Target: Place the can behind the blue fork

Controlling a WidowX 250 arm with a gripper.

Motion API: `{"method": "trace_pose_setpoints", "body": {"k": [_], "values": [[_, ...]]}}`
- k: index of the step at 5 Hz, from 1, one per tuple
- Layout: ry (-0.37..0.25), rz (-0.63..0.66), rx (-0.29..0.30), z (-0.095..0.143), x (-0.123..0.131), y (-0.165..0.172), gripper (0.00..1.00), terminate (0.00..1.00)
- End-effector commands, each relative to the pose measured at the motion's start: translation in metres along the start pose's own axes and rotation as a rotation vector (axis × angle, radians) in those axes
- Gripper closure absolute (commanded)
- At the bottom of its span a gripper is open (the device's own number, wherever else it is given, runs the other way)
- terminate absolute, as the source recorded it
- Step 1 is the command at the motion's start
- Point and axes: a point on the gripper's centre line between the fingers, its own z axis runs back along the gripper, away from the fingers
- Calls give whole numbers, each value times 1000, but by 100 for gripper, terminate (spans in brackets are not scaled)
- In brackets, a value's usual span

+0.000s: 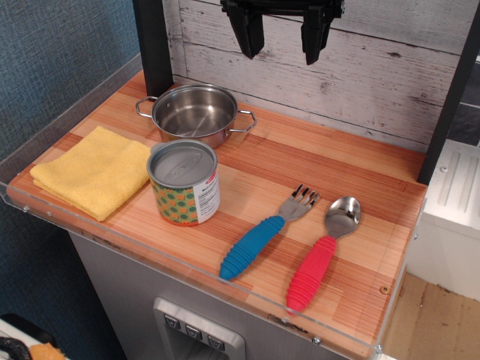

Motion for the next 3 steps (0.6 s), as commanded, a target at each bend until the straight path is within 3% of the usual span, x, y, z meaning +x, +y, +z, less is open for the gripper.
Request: {"method": "trace_pose_setpoints", "body": {"k": [1,3], "values": [[0,0,0,0,0,0,0,0],[71,-206,21,5,-53,30,0,0]]}}
